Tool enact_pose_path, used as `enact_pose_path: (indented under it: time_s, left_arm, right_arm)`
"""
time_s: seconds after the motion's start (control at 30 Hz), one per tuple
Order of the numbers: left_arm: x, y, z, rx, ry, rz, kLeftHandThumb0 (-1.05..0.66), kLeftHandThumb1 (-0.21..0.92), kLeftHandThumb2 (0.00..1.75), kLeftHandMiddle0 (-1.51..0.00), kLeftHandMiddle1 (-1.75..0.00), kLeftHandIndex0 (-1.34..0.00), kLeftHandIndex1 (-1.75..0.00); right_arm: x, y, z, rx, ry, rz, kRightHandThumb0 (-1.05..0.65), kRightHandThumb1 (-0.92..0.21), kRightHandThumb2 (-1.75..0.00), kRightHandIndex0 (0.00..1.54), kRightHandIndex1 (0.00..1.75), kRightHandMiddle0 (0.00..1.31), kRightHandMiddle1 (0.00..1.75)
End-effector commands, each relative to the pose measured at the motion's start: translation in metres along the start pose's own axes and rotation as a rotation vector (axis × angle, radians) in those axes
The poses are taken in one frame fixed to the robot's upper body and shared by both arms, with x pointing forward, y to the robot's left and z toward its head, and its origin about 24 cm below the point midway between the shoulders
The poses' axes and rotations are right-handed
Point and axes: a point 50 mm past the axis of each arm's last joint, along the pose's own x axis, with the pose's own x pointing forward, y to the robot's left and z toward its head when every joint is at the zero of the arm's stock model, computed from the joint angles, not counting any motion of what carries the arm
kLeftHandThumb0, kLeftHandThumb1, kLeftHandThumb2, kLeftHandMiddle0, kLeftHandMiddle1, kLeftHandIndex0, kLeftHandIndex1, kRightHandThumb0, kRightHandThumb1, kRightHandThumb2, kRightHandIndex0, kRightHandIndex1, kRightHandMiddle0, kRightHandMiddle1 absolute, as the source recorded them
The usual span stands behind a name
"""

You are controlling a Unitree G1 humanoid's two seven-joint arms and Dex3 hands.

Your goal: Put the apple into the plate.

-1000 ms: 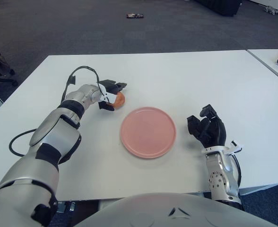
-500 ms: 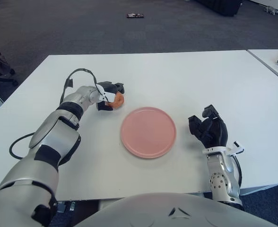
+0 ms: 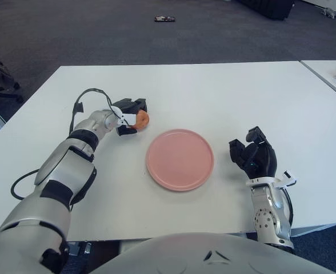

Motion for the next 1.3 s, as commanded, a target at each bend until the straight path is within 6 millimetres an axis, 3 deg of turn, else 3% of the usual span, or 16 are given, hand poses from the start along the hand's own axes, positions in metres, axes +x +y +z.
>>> enact_pose_path:
  time_s: [0.0, 0.23, 0.5, 0.77, 0.9, 1.27]
  left_arm:
    - [-0.0044, -0.0221, -0.0057, 0.001, 0.024, -0.023, -0.47, 0.32, 1.30, -0.91, -1.75, -0.59, -1.75]
    - [-0.0054, -0.0231, -0.0056, 0.039, 0.013, 0.022, -0.48, 0.30, 1.33, -0.98, -1.75, -0.62, -1.75]
    - [-0.0055, -0.0240, -0.0059, -0.040, 0.027, 0.055, -0.50, 0.25, 1.39, -1.12, -1.75, -0.66, -1.75]
    - [-0.0049, -0.0253, -0.0070, -0.305, 0.047, 0.014, -0.50, 0.24, 1.42, -1.24, -1.75, -0.67, -1.75]
    - [-0.0061, -0.0272, -0.0082, -0.520, 0.034, 0.016, -0.52, 0.19, 1.47, -1.29, -1.75, -0.71, -1.75]
    - [-0.0100, -0.0279, -0.0094, -0.774, -0.015, 0.102, -0.53, 0.17, 1.50, -1.32, -1.75, -0.73, -1.75]
  right_arm:
    - [0.0013, 0.0073, 0.0017, 0.067, -0.048, -0.013, -0.58, -0.10, -1.58, 1.34, 1.75, 0.80, 1.75]
    - [0.0019, 0.0065, 0.0024, 0.065, -0.046, -0.014, -0.58, -0.11, -1.58, 1.35, 1.75, 0.79, 1.75]
    - [0.0017, 0.0069, 0.0030, 0.077, -0.030, -0.027, -0.58, -0.11, -1.58, 1.35, 1.75, 0.79, 1.75]
    - [0.0016, 0.0077, 0.0038, 0.071, -0.037, -0.024, -0.58, -0.10, -1.59, 1.35, 1.75, 0.80, 1.75]
    - [0.0017, 0.0081, 0.0039, 0.082, -0.034, -0.026, -0.58, -0.10, -1.59, 1.35, 1.75, 0.80, 1.75]
    - [0.0018, 0.0071, 0.0036, 0.092, -0.026, -0.019, -0.58, -0.10, -1.59, 1.35, 1.75, 0.80, 1.75]
